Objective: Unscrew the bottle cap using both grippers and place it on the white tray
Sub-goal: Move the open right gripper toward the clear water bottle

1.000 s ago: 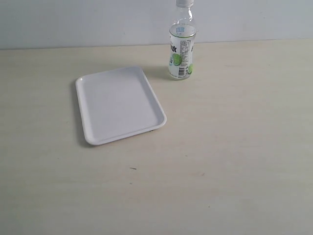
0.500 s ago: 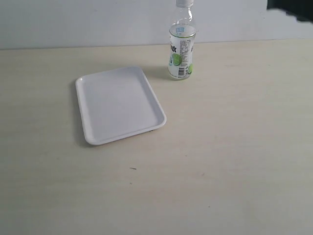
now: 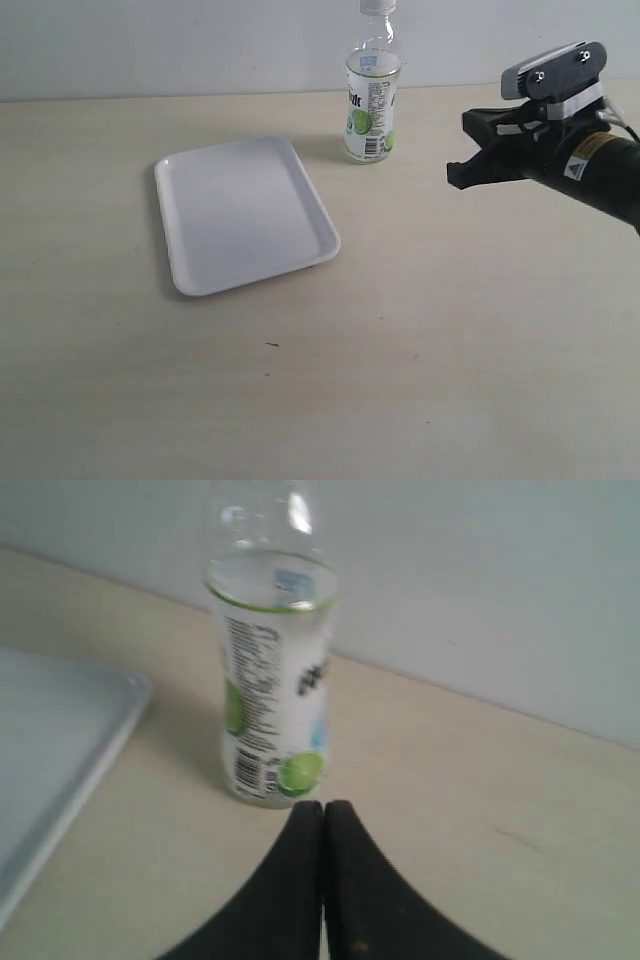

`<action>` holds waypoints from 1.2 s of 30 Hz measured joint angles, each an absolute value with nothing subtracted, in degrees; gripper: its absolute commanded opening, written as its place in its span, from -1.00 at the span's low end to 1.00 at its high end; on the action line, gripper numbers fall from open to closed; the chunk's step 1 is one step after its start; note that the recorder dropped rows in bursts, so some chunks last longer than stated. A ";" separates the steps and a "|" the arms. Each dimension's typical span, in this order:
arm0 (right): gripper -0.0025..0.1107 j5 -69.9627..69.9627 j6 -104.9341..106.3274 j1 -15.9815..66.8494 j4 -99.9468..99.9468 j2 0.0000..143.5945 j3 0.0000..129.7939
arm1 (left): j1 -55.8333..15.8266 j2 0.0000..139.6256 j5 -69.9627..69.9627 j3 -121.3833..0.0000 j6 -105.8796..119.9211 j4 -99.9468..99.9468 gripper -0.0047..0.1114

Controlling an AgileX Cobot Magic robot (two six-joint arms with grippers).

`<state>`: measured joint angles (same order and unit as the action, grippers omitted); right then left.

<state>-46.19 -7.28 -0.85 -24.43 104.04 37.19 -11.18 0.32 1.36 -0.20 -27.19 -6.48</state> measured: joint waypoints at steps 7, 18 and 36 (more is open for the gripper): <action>-0.63 -49.08 -7.89 -0.74 -16.07 108.04 38.62 | -11.18 0.32 1.36 -0.20 -27.19 -6.48 -0.92; 0.43 -46.51 -6.56 -0.74 -27.06 110.65 38.85 | -11.18 0.32 1.36 -0.20 -27.19 -6.48 -0.92; 0.43 -48.92 -4.92 -0.74 -27.90 116.88 44.17 | -11.18 0.32 1.36 -0.20 -27.19 -6.48 -0.92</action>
<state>-48.92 -4.92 -0.74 -27.90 116.88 44.17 -11.18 0.32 1.36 -0.20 -27.19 -6.48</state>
